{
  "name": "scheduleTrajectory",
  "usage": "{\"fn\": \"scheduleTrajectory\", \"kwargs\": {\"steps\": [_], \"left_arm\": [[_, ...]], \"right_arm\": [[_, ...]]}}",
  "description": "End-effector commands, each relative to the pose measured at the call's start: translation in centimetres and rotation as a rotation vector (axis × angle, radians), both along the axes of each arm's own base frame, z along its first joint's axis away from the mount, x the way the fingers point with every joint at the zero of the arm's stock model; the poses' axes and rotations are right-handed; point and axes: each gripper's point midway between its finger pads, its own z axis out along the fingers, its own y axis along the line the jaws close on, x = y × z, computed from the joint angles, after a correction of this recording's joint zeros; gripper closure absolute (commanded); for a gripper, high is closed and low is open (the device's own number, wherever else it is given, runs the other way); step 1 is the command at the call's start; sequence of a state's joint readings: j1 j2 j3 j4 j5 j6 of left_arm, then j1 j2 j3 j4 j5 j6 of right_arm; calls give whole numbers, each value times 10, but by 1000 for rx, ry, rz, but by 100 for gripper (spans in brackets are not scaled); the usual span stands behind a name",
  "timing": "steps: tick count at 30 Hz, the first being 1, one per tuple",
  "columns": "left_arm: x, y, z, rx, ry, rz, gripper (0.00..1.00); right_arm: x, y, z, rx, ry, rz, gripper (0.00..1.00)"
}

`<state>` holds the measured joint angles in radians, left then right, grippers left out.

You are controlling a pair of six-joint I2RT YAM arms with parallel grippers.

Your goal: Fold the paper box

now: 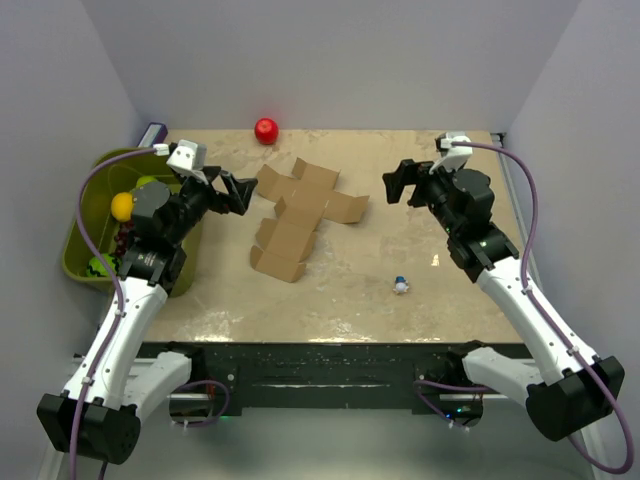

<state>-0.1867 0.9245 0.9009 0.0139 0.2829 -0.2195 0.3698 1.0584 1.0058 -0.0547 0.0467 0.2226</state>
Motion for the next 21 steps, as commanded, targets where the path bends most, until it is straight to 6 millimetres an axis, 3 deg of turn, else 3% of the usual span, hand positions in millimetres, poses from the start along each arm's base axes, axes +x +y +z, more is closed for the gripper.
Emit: {"fn": "scheduleTrajectory", "kwargs": {"steps": [1, 13, 16, 17, 21], "left_arm": [[2, 1, 8, -24, -23, 15, 0], [9, 5, 5, -26, -11, 51, 0], [18, 7, 8, -34, 7, 71, 1], [20, 5, 9, -37, 17, 64, 1], [34, -14, 1, -6, 96, 26, 4]], "right_arm": [[4, -12, 22, 33, -61, -73, 1], [7, -16, 22, 76, -51, -115, 1], [13, -4, 6, 46, -4, -63, 1], [19, 4, -9, 59, 45, -44, 1], [22, 49, -50, 75, 169, 69, 2]]}}
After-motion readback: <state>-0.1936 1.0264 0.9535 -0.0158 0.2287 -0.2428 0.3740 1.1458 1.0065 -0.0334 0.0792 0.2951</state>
